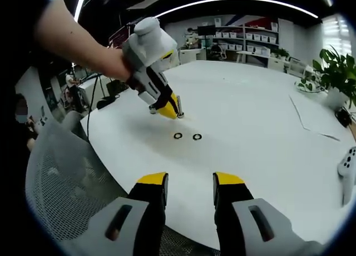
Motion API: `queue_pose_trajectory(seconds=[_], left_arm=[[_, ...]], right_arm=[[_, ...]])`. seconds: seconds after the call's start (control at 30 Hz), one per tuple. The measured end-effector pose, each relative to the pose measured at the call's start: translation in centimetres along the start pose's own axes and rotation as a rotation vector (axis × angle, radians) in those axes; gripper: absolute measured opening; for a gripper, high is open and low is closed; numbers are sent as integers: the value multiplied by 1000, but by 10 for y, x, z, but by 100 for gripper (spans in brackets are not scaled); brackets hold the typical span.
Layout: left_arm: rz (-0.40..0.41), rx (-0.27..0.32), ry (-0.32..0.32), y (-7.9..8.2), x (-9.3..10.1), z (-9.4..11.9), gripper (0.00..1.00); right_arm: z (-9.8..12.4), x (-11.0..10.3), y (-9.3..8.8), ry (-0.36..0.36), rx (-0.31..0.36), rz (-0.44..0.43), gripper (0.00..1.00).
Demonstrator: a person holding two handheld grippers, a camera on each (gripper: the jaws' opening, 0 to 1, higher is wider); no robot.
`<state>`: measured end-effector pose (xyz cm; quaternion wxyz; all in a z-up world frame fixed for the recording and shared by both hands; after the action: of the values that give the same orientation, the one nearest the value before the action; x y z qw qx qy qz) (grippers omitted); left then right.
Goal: Place the washer onto the threaded stud by aligning its center hole with the stud, sliding it down to the base, and recovering from edge contact or off-axis alignment until the washer reaches the visible bottom stop.
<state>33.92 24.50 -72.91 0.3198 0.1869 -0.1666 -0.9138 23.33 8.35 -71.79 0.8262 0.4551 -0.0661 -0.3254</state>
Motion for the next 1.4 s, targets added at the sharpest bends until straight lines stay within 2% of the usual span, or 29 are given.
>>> queue_pose_trajectory(seconds=[0.23,0.53,0.83,1.4], left_arm=[[27,16,24,4,-14,8,9],[-17,86,64,18,-24,22,9],[-17,42,84,11,-38,17,9],[-36,-4,59,5,-36,5,9]], right_arm=[[0,0,0,0,2,0,35],[0,-1,0,3,-1,1,35],[0,-1,0,5,-3,3,35],[0,-1,0,6,-5,2,35]])
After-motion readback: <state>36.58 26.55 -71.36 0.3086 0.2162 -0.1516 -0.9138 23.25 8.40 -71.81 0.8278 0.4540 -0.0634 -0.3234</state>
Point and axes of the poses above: the point that each gripper's makers call its tool centre point, and the gripper's own axes: z roughly backward along the fingers, x roughly to its right, y roughly out of its top, the point moved 3 cm from there along z, roughly backward along the fingers, and after that the axes turned 9 degrees about y, right-handed, at the moved point
